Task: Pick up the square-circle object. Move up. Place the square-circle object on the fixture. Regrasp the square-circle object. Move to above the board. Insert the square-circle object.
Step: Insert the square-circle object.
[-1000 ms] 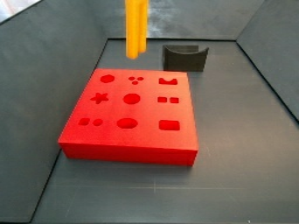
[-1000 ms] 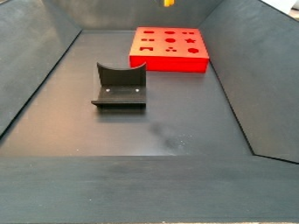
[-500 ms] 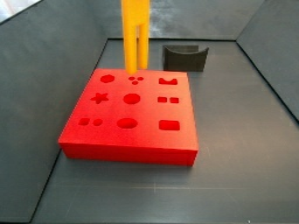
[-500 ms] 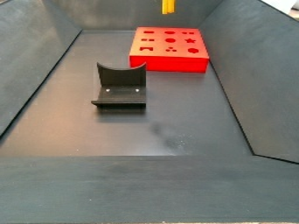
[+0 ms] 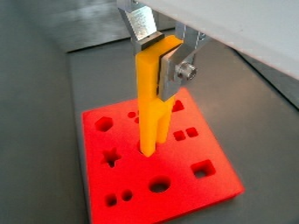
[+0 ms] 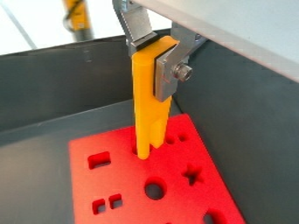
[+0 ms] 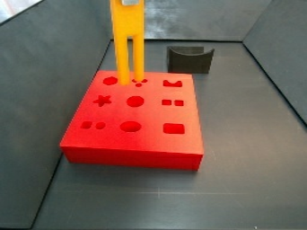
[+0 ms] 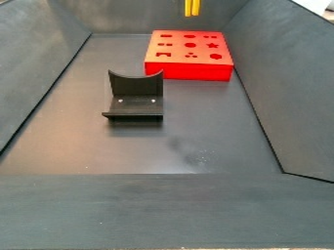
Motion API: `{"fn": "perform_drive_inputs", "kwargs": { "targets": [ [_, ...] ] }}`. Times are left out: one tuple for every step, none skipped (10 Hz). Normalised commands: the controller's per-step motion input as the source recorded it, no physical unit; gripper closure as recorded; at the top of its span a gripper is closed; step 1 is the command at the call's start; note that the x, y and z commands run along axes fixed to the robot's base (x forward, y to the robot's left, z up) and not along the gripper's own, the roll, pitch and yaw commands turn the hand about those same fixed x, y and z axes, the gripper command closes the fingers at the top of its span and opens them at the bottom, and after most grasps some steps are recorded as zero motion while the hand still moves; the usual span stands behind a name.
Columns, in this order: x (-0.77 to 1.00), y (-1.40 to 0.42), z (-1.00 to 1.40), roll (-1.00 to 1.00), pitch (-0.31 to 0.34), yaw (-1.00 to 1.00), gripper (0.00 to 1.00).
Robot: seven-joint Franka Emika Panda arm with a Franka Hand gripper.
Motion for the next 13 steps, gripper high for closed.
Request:
{"fn": "perform_drive_inputs", "kwargs": {
  "targets": [
    [-0.06, 0.0, -0.2, -0.02, -0.051, -0.97, 1.0],
    [-0.05, 0.0, -0.2, -0.02, -0.051, -0.97, 1.0],
    [-0.05, 0.0, -0.2, -0.02, -0.05, -0.97, 1.0],
    [-0.12, -0.04, -0.21, -0.03, -0.059, -0.88, 1.0],
    [-0.38, -0.14, -0.21, -0.04, -0.08, -0.63, 1.0],
    [-0.55, -0.16, -0.21, -0.04, -0.076, -0.49, 1.0],
    [-0.62, -0.11, -0.25, 0.0, -0.099, -0.39, 1.0],
    [-0.57, -0.14, -0.24, 0.0, -0.053, -0.39, 1.0],
    [-0.41, -0.09, -0.23, 0.0, -0.053, -0.32, 1.0],
    [-0.28, -0.11, -0.25, 0.0, -0.093, -0.19, 1.0],
    [-0.27, -0.15, -0.28, 0.0, -0.17, -0.03, 1.0],
    [-0.18, -0.06, -0.28, -0.06, -0.213, 0.0, 1.0],
    [-0.13, 0.0, -0.21, -0.16, -0.283, 0.0, 1.0]
  ]
}}
